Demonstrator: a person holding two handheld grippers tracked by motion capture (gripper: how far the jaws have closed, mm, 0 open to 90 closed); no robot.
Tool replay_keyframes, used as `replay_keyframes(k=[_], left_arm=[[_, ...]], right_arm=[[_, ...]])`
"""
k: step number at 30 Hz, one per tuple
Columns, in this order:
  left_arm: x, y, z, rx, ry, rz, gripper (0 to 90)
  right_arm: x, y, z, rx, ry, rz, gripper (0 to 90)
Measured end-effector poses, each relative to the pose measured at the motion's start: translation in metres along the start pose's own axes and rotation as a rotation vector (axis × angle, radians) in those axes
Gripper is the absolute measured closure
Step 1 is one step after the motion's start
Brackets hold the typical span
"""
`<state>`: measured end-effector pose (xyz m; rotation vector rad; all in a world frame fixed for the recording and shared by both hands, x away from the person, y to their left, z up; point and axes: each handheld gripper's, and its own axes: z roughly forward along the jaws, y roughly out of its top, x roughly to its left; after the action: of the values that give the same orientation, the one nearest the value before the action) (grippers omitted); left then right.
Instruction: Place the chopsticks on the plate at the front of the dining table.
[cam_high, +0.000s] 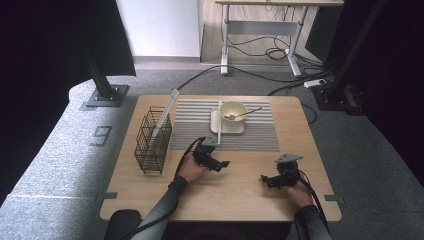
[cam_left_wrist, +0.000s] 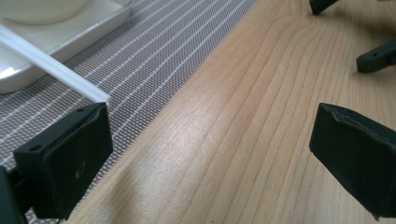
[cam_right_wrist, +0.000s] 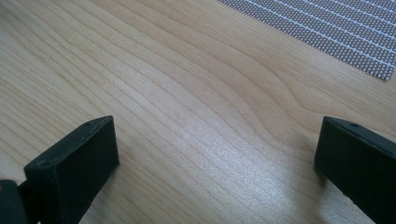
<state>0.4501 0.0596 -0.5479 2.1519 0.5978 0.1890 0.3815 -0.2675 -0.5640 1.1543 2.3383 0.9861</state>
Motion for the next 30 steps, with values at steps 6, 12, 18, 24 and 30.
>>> replay_keyframes(k=[6, 12, 18, 24, 30], left_arm=[[-0.001, 0.000, 0.007, 0.012, -0.003, 0.015, 0.0], [0.001, 0.002, 0.011, 0.023, -0.004, 0.004, 0.0], [0.004, 0.004, 0.014, 0.035, -0.005, 0.000, 0.0], [0.005, 0.006, 0.017, 0.052, -0.004, -0.004, 0.0], [0.007, 0.007, 0.019, 0.056, -0.005, -0.012, 0.0]], right_arm=[[0.000, 0.000, 0.000, 0.000, 0.000, 0.000, 0.0], [0.000, 0.000, 0.000, 0.001, 0.000, 0.000, 0.0], [0.000, 0.000, 0.000, 0.000, 0.000, 0.000, 0.0], [0.000, 0.000, 0.000, 0.000, 0.000, 0.000, 0.0], [0.000, 0.000, 0.000, 0.000, 0.000, 0.000, 0.0]])
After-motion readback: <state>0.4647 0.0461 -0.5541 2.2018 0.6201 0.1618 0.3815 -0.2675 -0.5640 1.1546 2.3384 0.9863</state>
